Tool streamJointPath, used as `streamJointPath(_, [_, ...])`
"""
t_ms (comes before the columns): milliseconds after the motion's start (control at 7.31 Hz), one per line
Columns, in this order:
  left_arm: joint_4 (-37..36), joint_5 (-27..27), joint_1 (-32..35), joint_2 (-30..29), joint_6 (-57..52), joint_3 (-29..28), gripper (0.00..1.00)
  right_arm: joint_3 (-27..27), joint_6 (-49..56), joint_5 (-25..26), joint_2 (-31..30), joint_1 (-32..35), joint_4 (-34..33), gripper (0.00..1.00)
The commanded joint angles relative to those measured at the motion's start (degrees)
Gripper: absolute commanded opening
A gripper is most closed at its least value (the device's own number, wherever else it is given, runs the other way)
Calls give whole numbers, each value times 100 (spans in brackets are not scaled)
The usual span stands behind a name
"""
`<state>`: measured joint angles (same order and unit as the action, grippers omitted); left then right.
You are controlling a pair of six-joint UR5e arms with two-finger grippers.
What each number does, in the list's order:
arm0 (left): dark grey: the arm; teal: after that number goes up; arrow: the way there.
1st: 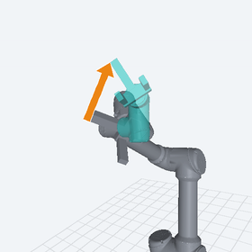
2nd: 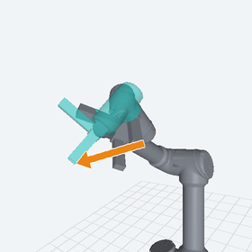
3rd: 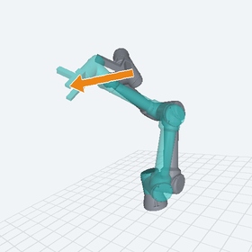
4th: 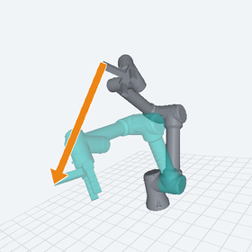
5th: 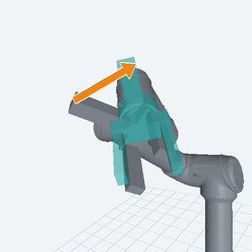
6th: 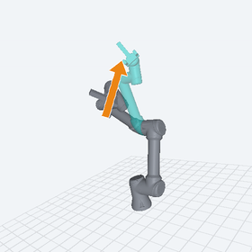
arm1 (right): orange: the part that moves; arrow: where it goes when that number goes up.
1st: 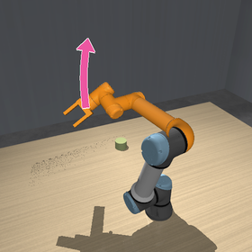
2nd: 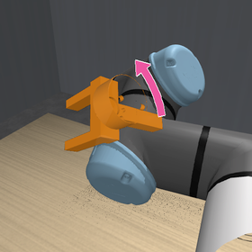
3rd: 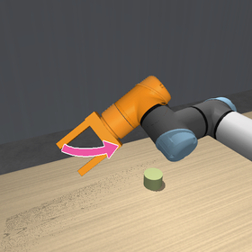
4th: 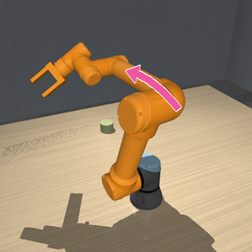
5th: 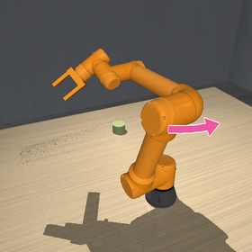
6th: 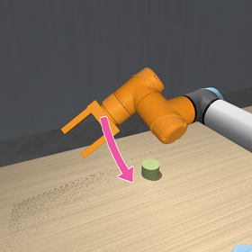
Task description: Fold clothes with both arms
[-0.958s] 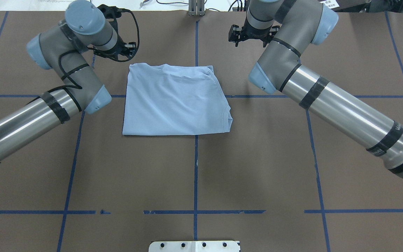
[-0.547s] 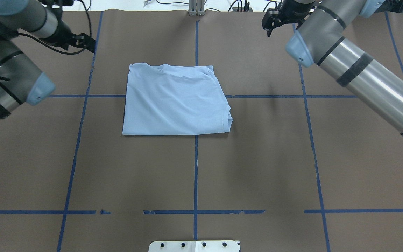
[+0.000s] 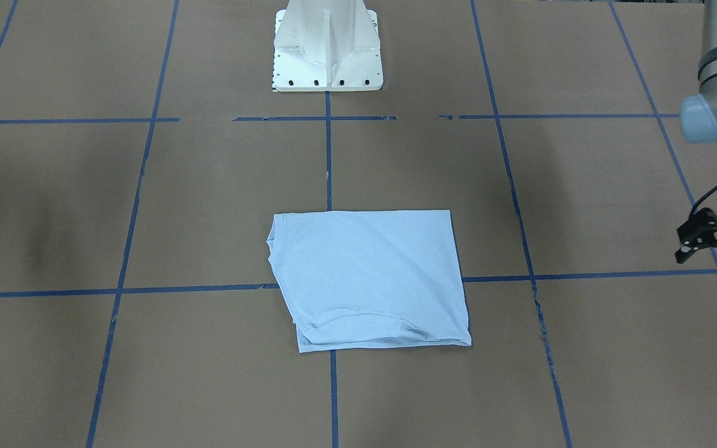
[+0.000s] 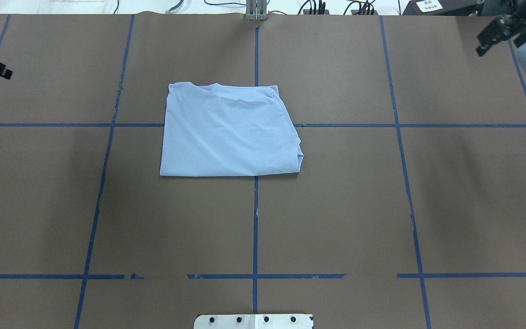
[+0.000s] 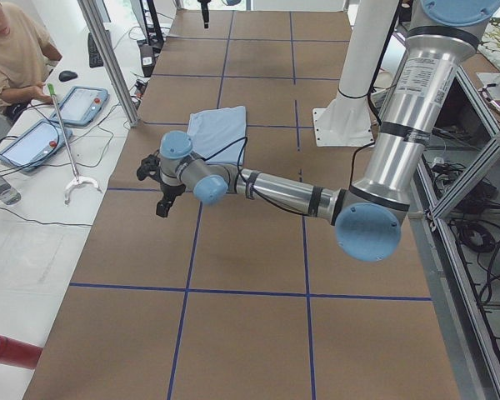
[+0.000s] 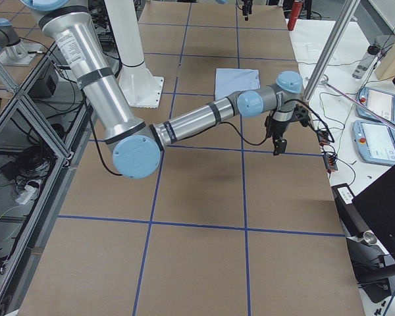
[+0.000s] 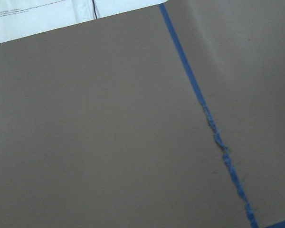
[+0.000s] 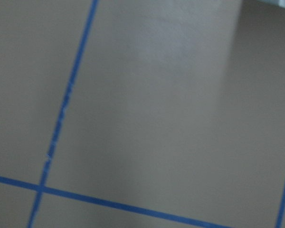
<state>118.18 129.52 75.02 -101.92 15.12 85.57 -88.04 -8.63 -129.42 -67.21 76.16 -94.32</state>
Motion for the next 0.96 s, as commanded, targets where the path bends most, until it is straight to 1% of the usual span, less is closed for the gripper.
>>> streamJointPath(0, [-214, 355, 827, 1029, -964, 527, 100, -151, 686, -224, -1194, 774, 71, 100])
streamJointPath(137, [-321, 311, 961, 1704, -1132, 975, 100, -439, 1148, -224, -1755, 1012, 71, 100])
streamJointPath(274, [-400, 459, 1310, 1989, -1142, 1240, 100, -703, 1335, -233, -2222, 1293, 63, 100])
streamJointPath(410, [-670, 513, 1383, 2192, -1142, 1408, 100, -940, 1346, -233, -2566, 1426, 36, 100])
streamJointPath(547, [-1430, 609, 1384, 2281, -1142, 1506, 100, -1047, 1337, -311, -2717, 1515, 36, 100])
streamJointPath(684, [-2421, 618, 1401, 2143, -1308, 1637, 100, -1066, 1320, -304, -2728, 1524, 36, 100])
streamJointPath(821, [-3214, 619, 1393, 2098, -1788, 1856, 100, -1066, 1276, -303, -2728, 1524, 54, 100])
